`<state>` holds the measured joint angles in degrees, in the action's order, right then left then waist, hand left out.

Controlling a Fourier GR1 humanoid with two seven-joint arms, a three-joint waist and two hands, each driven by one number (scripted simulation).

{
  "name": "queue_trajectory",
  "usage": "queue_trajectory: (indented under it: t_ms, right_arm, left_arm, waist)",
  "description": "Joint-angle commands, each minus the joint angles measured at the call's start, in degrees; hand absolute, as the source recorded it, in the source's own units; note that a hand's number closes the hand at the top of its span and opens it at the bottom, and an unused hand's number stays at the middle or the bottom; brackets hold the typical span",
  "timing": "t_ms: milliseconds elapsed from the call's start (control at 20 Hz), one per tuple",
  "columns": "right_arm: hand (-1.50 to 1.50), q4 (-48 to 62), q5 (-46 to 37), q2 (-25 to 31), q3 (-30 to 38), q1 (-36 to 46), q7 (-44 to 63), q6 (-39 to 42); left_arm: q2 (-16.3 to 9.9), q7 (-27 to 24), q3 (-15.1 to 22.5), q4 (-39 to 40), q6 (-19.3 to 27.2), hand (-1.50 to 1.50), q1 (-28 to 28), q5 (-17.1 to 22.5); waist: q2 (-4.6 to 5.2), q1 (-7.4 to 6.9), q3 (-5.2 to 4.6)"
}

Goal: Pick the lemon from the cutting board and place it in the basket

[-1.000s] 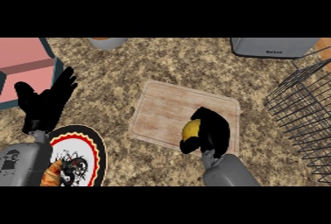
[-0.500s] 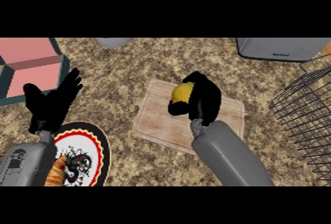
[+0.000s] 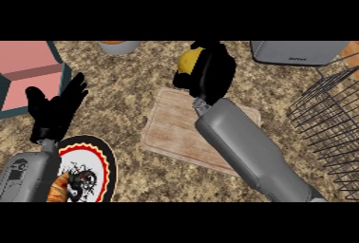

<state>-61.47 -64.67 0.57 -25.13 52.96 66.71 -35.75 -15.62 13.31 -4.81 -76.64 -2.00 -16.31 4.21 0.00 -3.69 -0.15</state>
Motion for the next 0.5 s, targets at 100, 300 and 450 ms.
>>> queue_trajectory:
  t_ms: [100,300,450]
  right_arm:
    - [1.50,3.88,-7.55,-0.54,5.16,9.44,18.37,1.23]
    - [1.50,5.86,-10.51,-0.54,9.39,15.15,18.49,6.41]
    - [1.50,9.81,-13.76,-0.36,14.18,18.08,18.07,7.22]
  left_arm:
    - [-1.04,-1.82,-1.45,-0.74,-1.44,0.00,3.05,1.25]
    - [-0.28,-0.74,-1.61,-0.07,0.65,0.00,1.34,0.37]
    - [-3.11,-2.50,-3.88,0.05,-1.86,0.00,2.66,1.84]
  waist:
    - [-0.42,0.76,-0.03]
    - [-0.39,2.30,0.02]
    - [-0.15,2.41,0.03]
